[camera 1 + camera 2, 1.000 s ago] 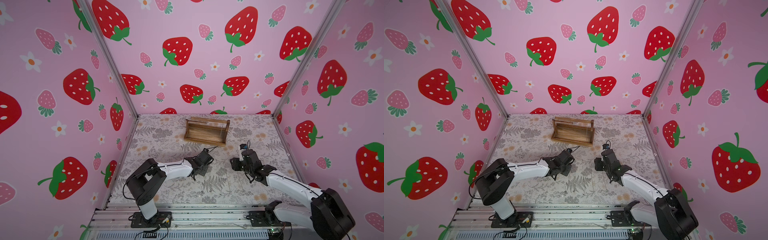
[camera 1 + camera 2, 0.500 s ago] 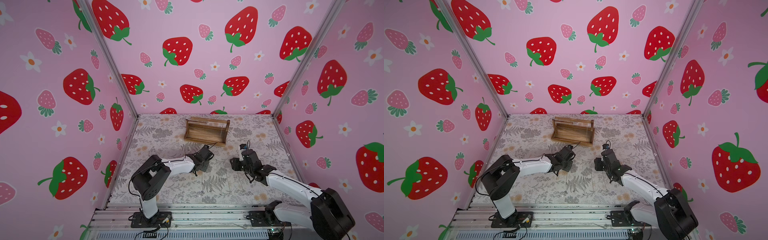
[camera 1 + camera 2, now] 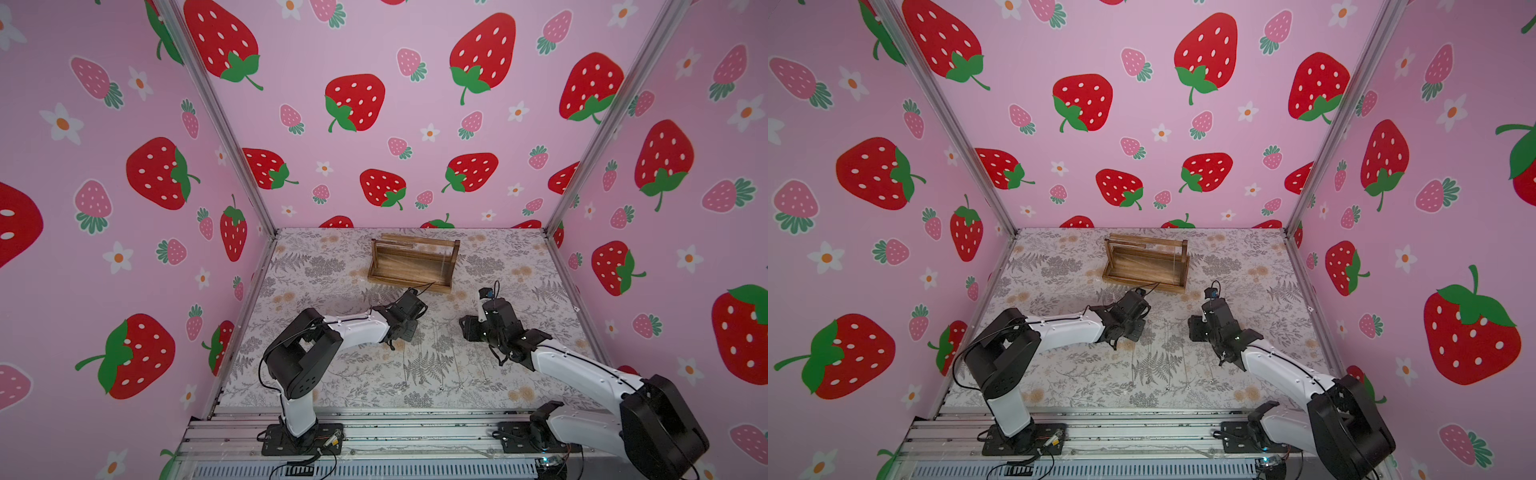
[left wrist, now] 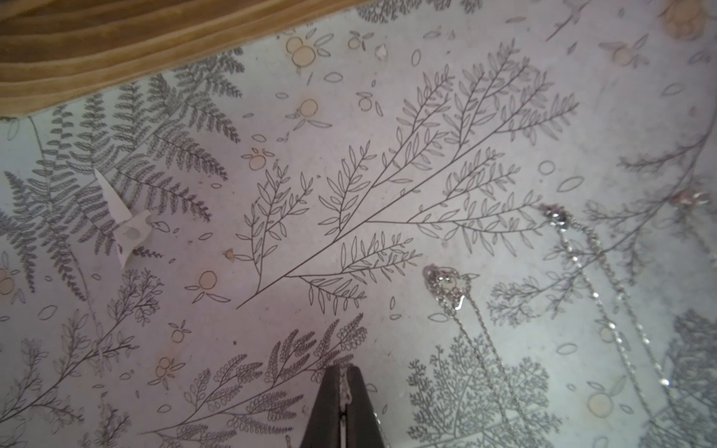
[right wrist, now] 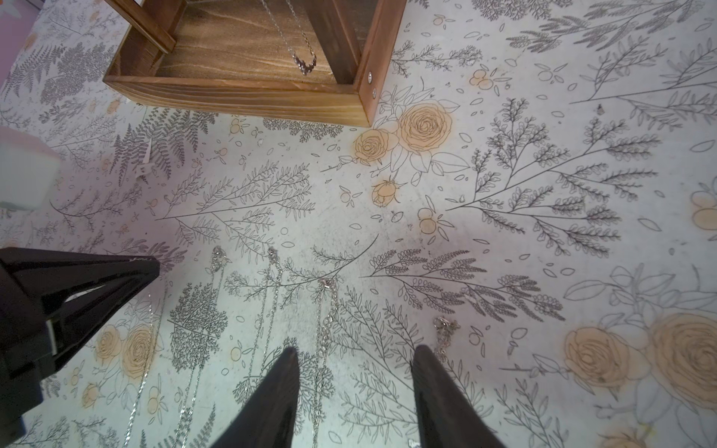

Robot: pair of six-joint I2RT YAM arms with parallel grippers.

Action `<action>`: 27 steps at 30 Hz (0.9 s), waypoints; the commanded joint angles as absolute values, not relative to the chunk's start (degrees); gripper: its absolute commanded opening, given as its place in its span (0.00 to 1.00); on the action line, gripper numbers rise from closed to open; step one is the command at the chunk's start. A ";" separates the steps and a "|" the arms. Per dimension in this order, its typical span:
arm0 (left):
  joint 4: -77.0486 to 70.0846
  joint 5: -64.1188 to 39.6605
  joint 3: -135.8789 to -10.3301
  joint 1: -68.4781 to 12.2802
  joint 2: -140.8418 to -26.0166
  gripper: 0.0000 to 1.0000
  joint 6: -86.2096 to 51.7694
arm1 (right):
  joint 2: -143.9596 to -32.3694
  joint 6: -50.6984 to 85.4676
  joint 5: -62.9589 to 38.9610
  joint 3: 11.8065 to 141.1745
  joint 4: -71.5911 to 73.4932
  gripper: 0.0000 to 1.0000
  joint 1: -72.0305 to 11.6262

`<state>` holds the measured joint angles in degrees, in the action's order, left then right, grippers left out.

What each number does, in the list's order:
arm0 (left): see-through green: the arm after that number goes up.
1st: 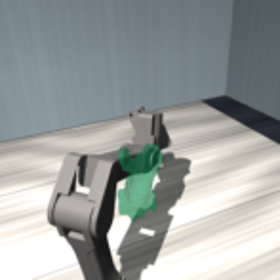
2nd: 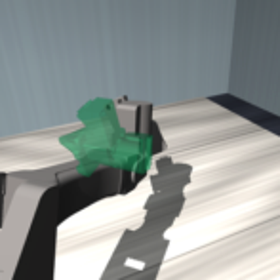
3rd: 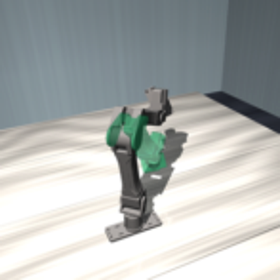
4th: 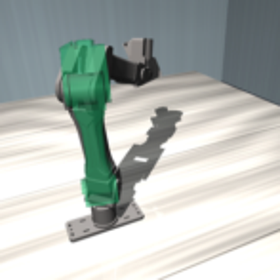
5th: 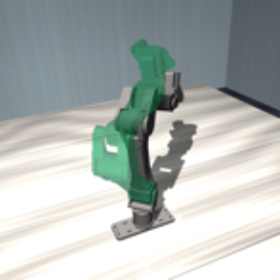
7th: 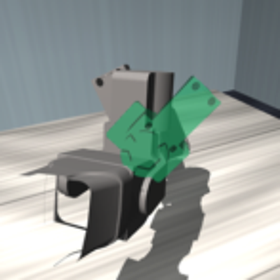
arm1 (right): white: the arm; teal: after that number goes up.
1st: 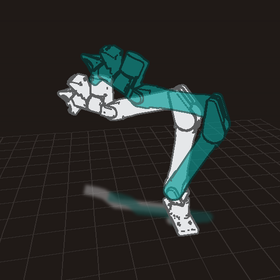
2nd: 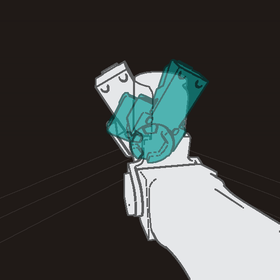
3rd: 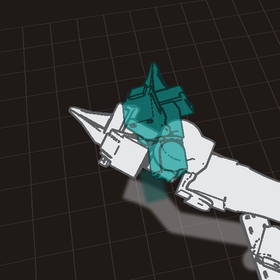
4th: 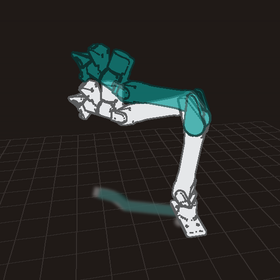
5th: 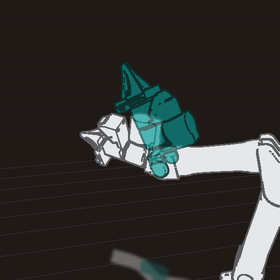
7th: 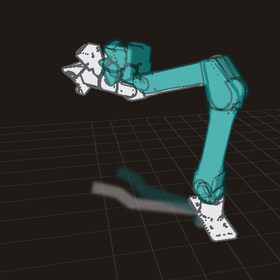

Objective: Take the necklace off the jewelry display stand
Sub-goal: Place the necklace at the center of the board.

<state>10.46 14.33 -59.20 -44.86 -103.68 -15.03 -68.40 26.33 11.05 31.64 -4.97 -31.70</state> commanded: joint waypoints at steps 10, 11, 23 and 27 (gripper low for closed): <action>10.47 13.87 -62.15 -44.41 -105.46 0.00 -14.40 | -68.60 26.19 10.29 33.13 -5.01 0.49 -31.38; 10.58 13.83 -62.14 -44.40 -105.55 0.00 -14.38 | -68.64 26.19 10.34 33.10 -5.00 0.49 -31.38; 11.41 14.54 -62.67 -44.39 -105.30 0.13 -14.41 | -68.72 26.19 10.28 33.14 -5.01 0.49 -31.38; 11.58 14.38 -62.45 -44.46 -104.66 0.24 -14.74 | -68.69 26.11 10.26 33.21 -5.01 0.49 -31.40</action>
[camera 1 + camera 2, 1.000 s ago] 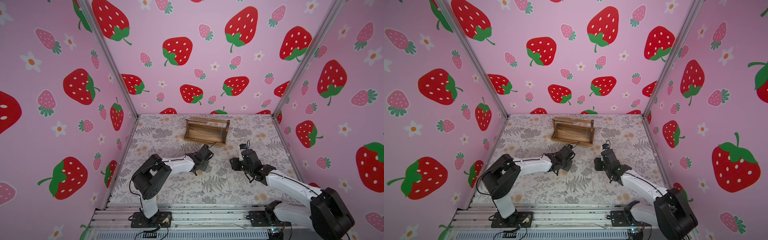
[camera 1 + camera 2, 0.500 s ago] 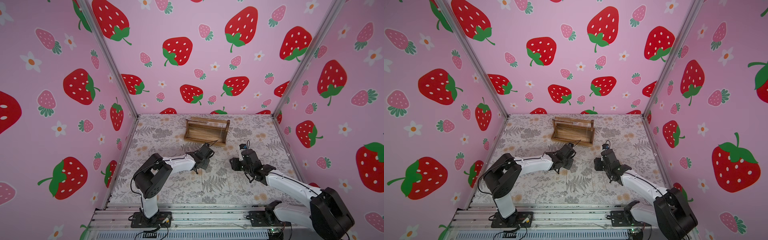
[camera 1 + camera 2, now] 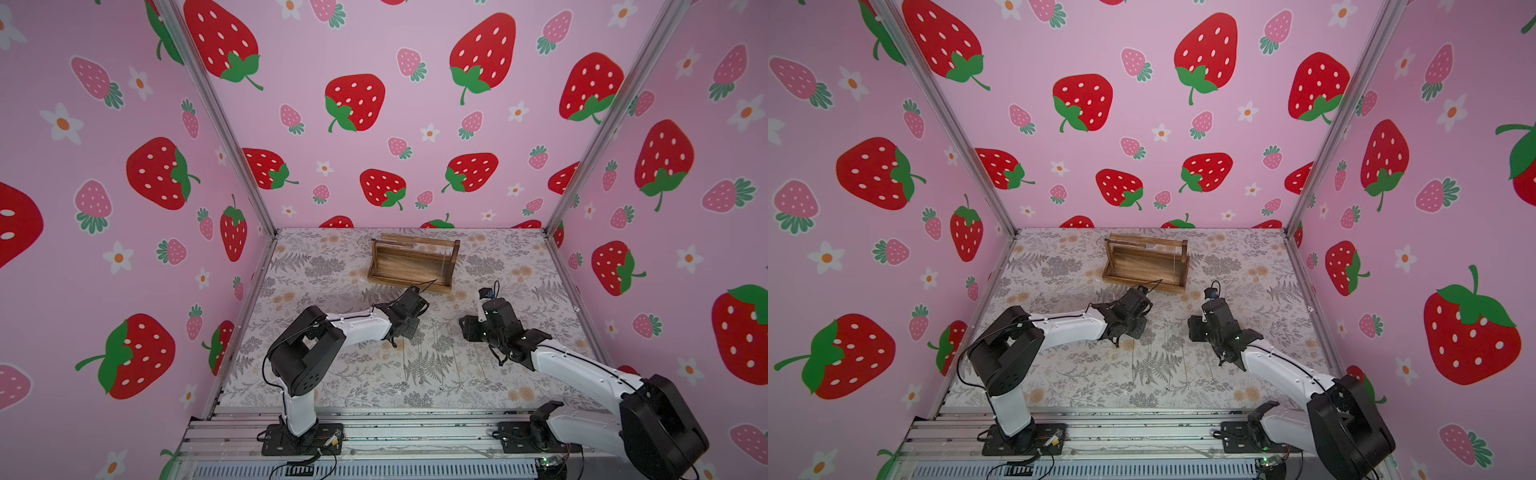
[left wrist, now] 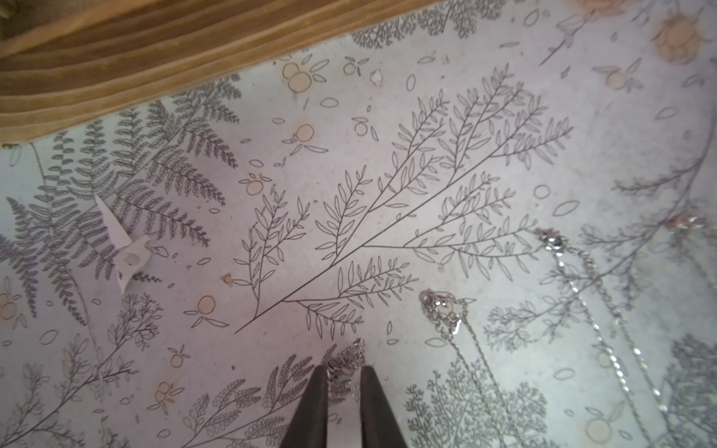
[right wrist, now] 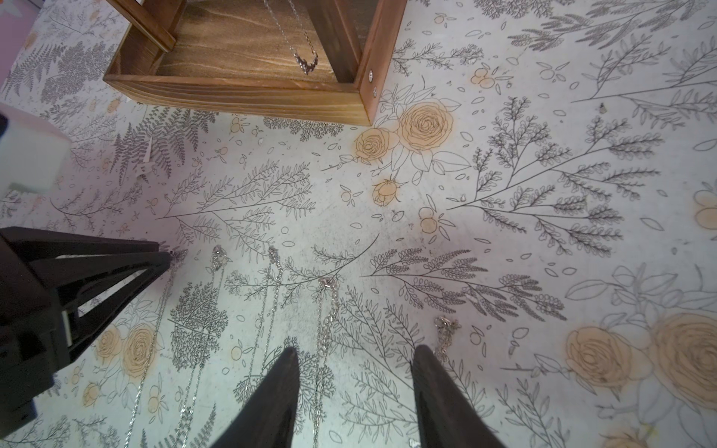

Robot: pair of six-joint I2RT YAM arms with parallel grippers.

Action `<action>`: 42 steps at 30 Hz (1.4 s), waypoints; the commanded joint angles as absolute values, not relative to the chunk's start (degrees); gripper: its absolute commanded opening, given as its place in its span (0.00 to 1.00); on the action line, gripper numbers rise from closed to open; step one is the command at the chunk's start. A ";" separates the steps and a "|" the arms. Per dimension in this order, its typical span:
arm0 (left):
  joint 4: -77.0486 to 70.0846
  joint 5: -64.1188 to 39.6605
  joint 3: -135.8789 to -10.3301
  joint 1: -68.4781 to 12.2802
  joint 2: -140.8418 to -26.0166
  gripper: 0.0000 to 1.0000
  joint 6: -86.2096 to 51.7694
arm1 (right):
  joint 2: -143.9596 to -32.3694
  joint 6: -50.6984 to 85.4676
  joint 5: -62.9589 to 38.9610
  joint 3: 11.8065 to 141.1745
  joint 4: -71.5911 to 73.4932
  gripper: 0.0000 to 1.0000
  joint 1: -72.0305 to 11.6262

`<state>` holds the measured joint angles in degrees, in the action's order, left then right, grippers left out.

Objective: Take the necklace off the jewelry display stand
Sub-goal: Place the necklace at the center of the board, then take off the necklace from the stand.

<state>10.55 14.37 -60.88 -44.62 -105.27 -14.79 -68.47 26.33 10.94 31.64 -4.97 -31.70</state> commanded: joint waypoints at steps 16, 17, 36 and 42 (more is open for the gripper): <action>6.13 4.15 -64.47 -44.33 -95.63 0.24 -14.04 | -69.33 26.19 9.90 33.39 -4.72 0.49 -31.38; 5.05 2.91 -64.86 -44.06 -94.97 0.24 -14.08 | -69.56 26.19 9.93 33.56 -4.83 0.49 -31.38; -3.28 -13.59 -78.93 -36.40 -100.63 0.26 -17.18 | -65.16 26.32 12.86 32.56 -6.17 0.49 -31.38; -4.13 -15.97 -81.05 -34.68 -102.98 0.23 -17.45 | -65.47 26.63 12.05 32.61 -5.91 0.49 -31.38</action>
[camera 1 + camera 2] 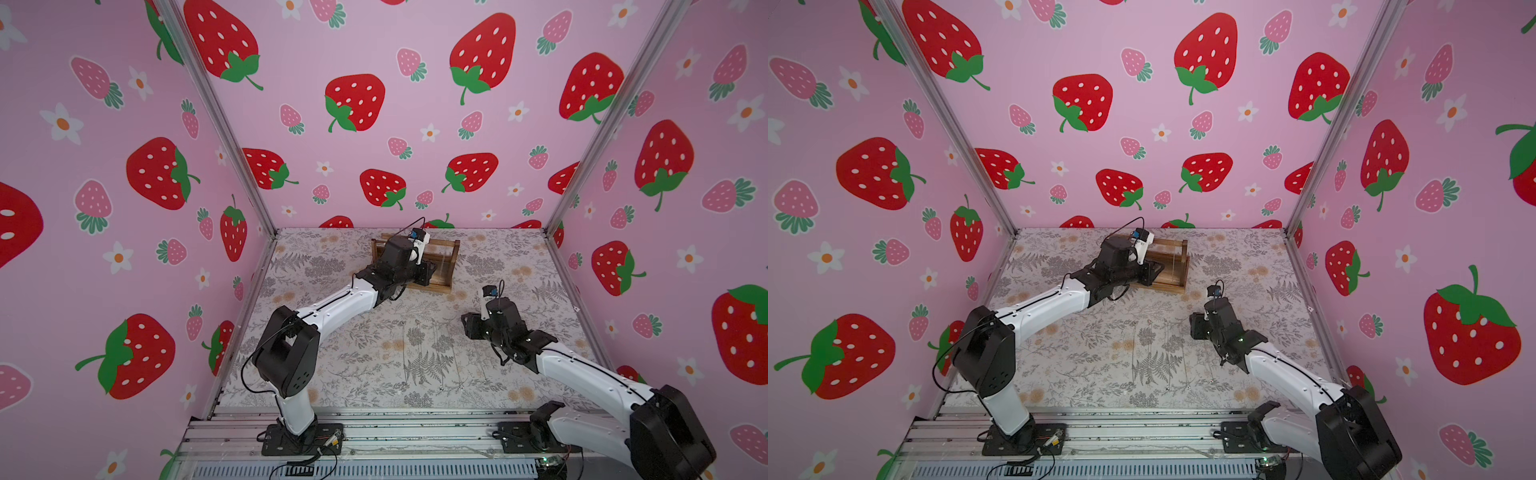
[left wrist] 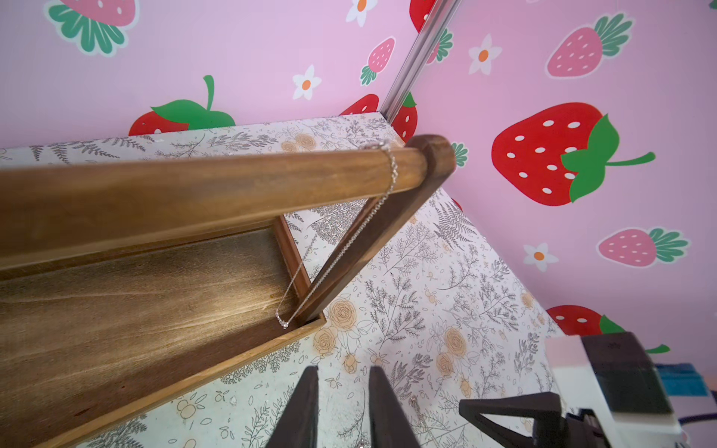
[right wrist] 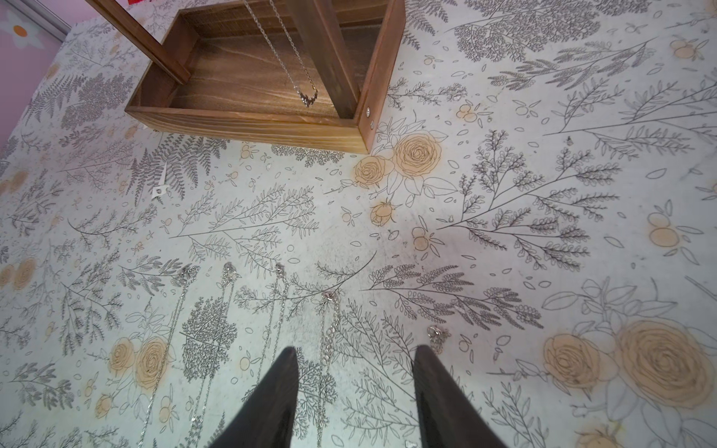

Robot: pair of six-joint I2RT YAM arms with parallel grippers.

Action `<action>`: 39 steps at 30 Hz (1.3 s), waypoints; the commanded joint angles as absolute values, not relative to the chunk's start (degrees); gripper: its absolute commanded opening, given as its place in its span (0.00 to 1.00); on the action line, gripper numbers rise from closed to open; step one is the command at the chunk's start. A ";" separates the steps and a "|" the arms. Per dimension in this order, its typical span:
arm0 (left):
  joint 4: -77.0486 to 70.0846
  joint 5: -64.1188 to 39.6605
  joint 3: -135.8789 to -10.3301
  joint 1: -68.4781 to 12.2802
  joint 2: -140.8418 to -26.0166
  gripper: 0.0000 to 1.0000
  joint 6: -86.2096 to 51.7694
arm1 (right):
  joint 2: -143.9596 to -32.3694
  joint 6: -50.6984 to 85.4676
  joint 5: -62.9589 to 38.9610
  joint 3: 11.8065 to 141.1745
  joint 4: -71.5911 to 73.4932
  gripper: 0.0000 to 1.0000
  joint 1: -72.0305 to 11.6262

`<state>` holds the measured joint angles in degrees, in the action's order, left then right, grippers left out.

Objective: Take the necklace off the jewelry display stand
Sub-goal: Take off the necklace from the stand.

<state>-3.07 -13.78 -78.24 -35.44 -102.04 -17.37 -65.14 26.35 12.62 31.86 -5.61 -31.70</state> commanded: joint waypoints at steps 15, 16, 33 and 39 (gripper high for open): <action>-10.22 -26.36 -85.50 -33.40 -108.31 0.20 -18.98 | -65.92 26.37 12.55 32.72 -5.89 0.49 -31.38; -10.49 -26.15 -85.68 -33.40 -108.60 0.20 -19.34 | -65.89 26.31 12.63 32.74 -5.91 0.49 -31.38; -10.69 -15.42 -90.92 -36.51 -113.10 0.19 -15.28 | -64.09 26.28 12.91 32.44 -6.33 0.50 -31.38; -6.89 -9.55 -93.13 -37.86 -112.95 0.17 -12.60 | -63.82 26.37 12.68 32.45 -6.42 0.50 -31.38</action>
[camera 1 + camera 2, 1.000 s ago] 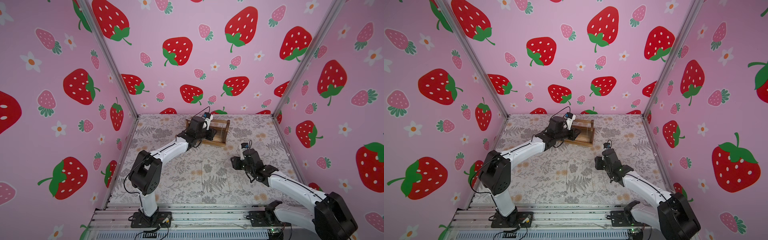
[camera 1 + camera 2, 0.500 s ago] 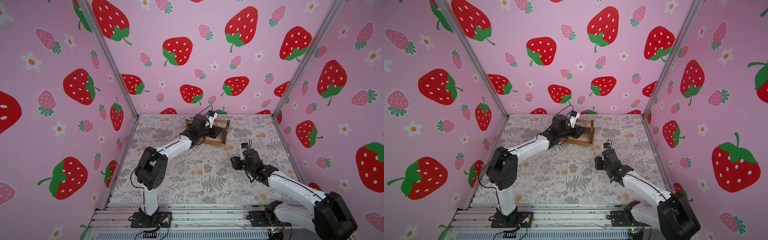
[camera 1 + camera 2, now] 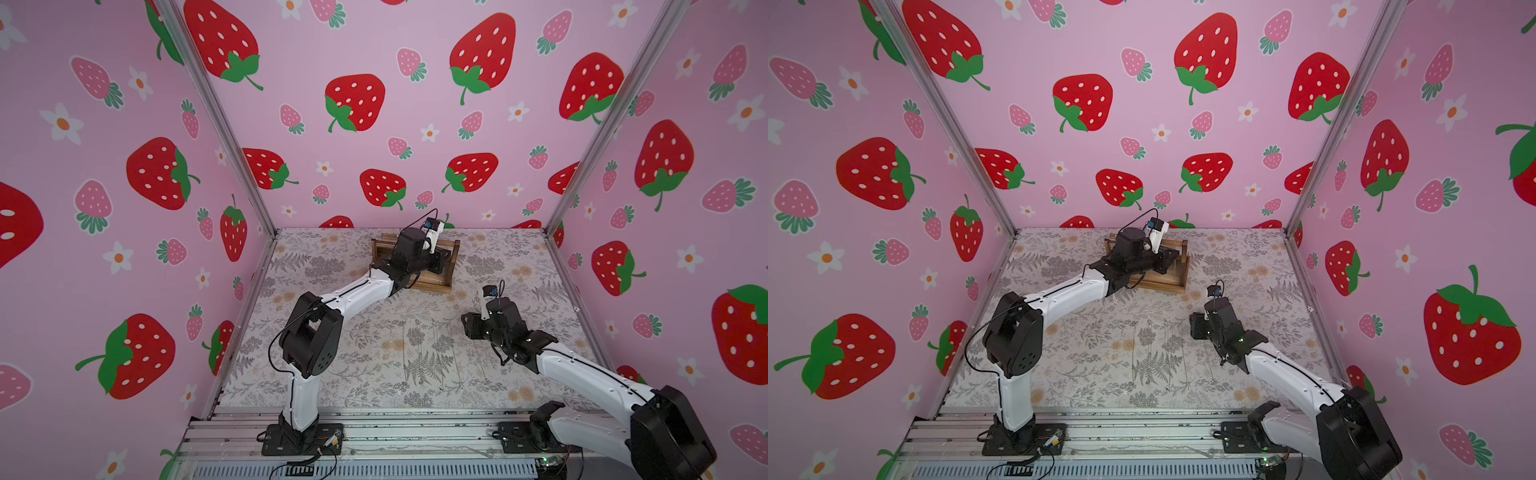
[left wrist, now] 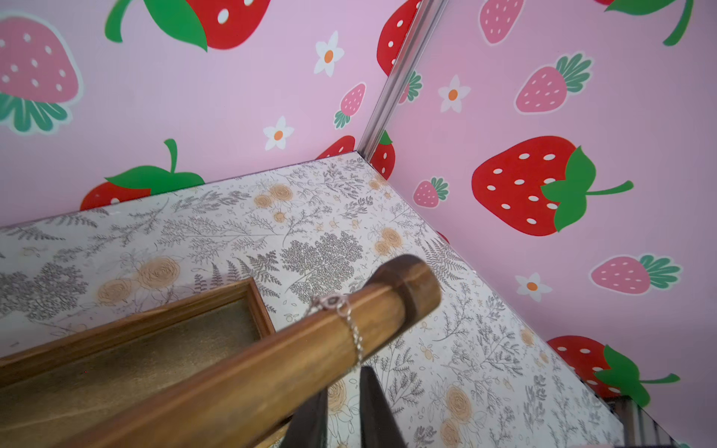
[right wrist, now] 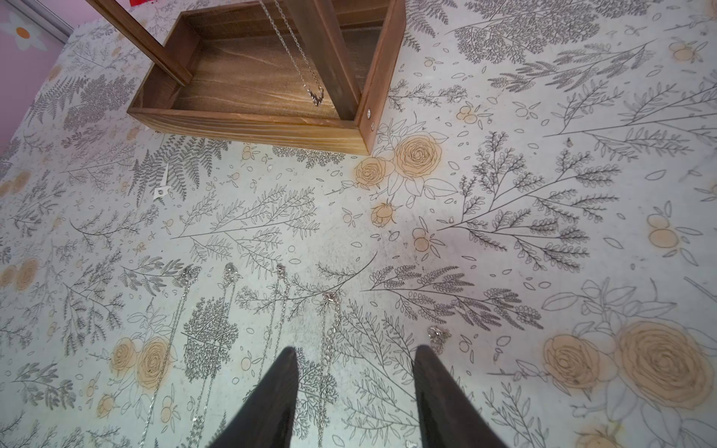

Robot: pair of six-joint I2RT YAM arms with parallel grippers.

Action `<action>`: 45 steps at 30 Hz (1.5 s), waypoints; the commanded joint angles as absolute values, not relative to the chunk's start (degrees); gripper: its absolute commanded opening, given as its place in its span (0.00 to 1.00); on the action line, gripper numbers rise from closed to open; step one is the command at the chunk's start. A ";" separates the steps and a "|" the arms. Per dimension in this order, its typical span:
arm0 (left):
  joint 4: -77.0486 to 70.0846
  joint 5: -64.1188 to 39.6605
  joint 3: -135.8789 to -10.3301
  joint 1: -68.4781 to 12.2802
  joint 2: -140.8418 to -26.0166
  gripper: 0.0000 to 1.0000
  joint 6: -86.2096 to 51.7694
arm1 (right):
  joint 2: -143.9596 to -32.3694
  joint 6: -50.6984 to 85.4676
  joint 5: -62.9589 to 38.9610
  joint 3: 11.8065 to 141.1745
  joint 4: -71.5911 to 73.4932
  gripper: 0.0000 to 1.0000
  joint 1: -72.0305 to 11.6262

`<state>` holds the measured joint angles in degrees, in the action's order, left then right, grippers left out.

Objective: Take the necklace off the jewelry display stand
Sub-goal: Take off the necklace from the stand.

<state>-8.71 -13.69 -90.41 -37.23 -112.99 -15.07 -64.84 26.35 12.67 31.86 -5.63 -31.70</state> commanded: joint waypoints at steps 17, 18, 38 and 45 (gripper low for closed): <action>-6.36 -3.17 -93.96 -39.70 -112.90 0.17 -10.37 | -63.09 26.37 12.73 32.34 -6.60 0.50 -31.37; -6.39 -3.16 -94.04 -39.63 -112.94 0.16 -10.35 | -63.13 26.37 12.70 32.30 -6.59 0.50 -31.38; 2.31 10.56 -88.80 -38.97 -102.14 0.00 -4.29 | -63.33 26.29 12.22 32.34 -6.45 0.50 -31.39; 7.99 16.67 -88.81 -35.16 -99.24 0.00 -2.79 | -63.68 26.41 11.95 32.44 -6.42 0.50 -31.38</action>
